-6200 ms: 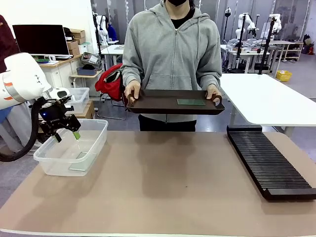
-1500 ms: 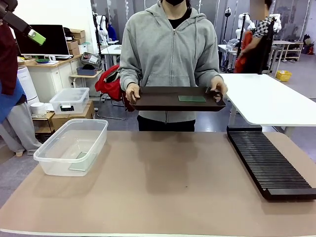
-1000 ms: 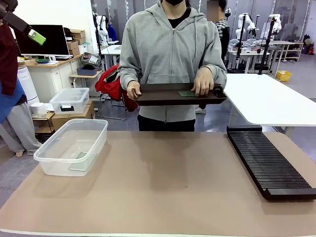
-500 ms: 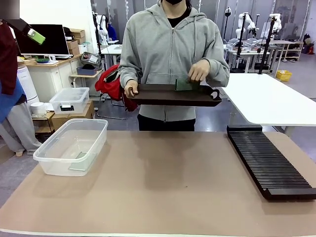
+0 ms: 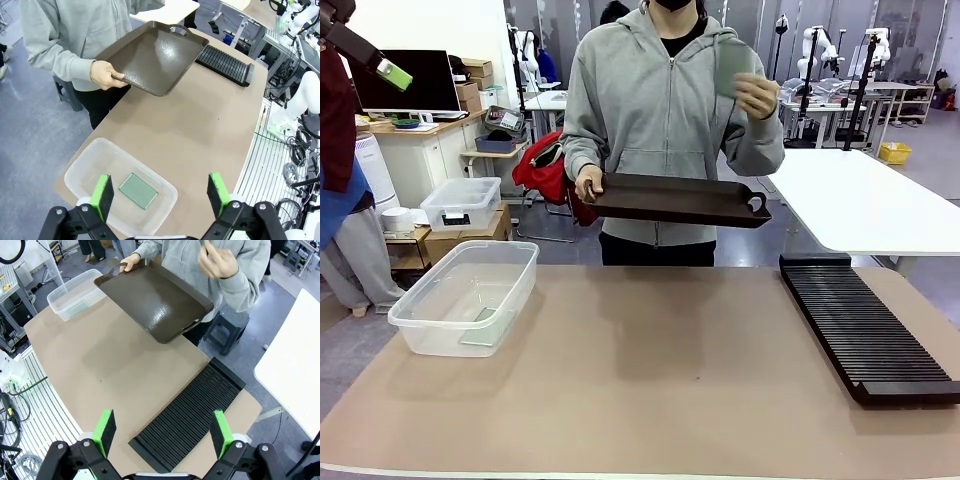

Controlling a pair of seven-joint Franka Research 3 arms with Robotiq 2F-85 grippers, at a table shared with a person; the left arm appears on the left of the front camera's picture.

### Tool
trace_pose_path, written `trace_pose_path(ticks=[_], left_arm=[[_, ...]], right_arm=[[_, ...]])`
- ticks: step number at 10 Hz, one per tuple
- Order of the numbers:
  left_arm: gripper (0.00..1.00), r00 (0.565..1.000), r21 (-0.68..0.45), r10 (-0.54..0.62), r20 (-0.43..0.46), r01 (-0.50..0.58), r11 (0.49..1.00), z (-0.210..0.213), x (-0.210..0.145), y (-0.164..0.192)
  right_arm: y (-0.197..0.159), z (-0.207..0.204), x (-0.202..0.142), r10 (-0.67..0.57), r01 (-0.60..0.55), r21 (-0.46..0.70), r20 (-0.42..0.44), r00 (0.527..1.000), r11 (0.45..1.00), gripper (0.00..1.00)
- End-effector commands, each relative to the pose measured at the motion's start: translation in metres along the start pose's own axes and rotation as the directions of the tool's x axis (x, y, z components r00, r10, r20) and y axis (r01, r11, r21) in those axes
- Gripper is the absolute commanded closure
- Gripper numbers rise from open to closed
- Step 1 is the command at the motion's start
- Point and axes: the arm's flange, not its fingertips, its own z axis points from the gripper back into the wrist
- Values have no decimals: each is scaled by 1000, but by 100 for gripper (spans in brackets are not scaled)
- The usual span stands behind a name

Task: Sort PCBs into racks and boxes based on the side picked up.
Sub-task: Pick up the Blank PCB handed by the Human.

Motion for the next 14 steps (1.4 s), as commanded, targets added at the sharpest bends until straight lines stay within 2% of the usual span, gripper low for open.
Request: trace_pose_path(ticks=[1, 14], left_arm=[[0, 1000, 9, 2, 6, -2, 1000, 1, 0, 0], [0, 1000, 9, 2, 6, -2, 1000, 1, 0, 0]], right_arm=[[1, -1, 0, 2, -2, 3, -1, 1000, 1000, 0], [1, -1, 0, 2, -2, 3, -1, 1000, 1000, 0]])
